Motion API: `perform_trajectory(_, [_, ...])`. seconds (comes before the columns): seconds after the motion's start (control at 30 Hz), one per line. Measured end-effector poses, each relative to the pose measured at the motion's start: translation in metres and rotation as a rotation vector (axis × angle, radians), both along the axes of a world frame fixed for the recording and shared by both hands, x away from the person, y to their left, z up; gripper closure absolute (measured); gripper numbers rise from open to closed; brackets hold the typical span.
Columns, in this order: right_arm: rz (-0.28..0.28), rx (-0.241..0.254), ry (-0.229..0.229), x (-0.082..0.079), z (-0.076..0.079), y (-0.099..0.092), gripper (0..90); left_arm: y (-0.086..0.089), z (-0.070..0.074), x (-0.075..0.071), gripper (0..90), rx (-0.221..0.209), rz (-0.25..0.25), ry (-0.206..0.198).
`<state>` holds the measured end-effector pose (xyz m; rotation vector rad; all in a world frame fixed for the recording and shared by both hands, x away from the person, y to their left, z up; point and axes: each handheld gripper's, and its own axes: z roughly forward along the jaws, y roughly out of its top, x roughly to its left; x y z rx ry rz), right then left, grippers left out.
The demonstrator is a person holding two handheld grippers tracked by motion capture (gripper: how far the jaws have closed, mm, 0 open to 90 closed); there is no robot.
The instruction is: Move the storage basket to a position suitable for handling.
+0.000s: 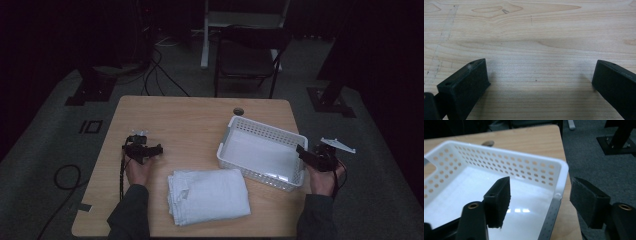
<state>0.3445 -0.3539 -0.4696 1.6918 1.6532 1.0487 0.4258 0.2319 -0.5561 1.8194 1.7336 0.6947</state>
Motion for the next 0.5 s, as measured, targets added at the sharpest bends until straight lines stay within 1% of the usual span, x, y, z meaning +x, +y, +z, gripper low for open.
perform_trajectory(0.03, [0.0,0.0,0.0,0.0,0.0,0.0,33.8,0.0,0.0,0.0,0.1,0.0,0.0,0.0])
perform_trajectory(0.07, [0.001,-0.004,0.024,0.0,-0.003,0.001,34.3,0.0,0.0,0.0,0.1,0.001,-0.002,0.004])
perform_trajectory(0.13, [0.001,0.014,0.052,-0.001,-0.007,0.001,34.1,-0.005,0.001,-0.001,0.3,0.001,-0.012,0.013])
perform_trajectory(0.17, [0.005,0.026,0.064,-0.002,-0.009,0.001,33.2,-0.007,0.001,-0.001,0.3,0.002,-0.016,0.016])
perform_trajectory(0.2, [0.005,0.026,0.077,-0.003,-0.01,0.002,32.2,-0.008,0.002,-0.002,0.3,0.001,-0.02,0.022])
perform_trajectory(0.23, [0.005,0.026,0.077,-0.003,-0.01,0.002,32.2,-0.008,0.002,-0.002,0.9,0.001,-0.02,0.022])
perform_trajectory(0.27, [-0.001,-0.002,0.099,-0.006,-0.013,0.004,31.5,-0.01,0.003,-0.003,2.5,0.002,-0.024,0.026])
perform_trajectory(0.3, [-0.003,-0.01,0.116,-0.008,-0.014,0.005,31.5,-0.011,0.003,-0.003,4.3,0.001,-0.026,0.028])
perform_trajectory(0.33, [-0.003,-0.016,0.131,-0.01,-0.015,0.006,31.6,-0.013,0.005,-0.005,5.8,0.002,-0.032,0.041])
perform_trajectory(0.37, [0.002,-0.022,0.144,-0.011,-0.017,0.007,32.4,-0.013,0.005,-0.005,7.0,0.002,-0.032,0.041])
perform_trajectory(0.4, [0.002,-0.022,0.144,-0.011,-0.017,0.007,32.4,-0.014,0.007,-0.006,7.0,0.003,-0.035,0.058])
perform_trajectory(0.43, [0.007,-0.032,0.181,-0.014,-0.02,0.008,35.1,-0.015,0.01,-0.009,18.1,0.004,-0.042,0.072])
perform_trajectory(0.47, [0.007,-0.032,0.181,-0.014,-0.02,0.008,35.1,-0.016,0.012,-0.011,18.1,0.005,-0.056,0.084])
perform_trajectory(0.5, [0.005,-0.047,0.214,-0.015,-0.024,0.009,40.6,-0.017,0.014,-0.013,24.6,0.008,-0.074,0.092])
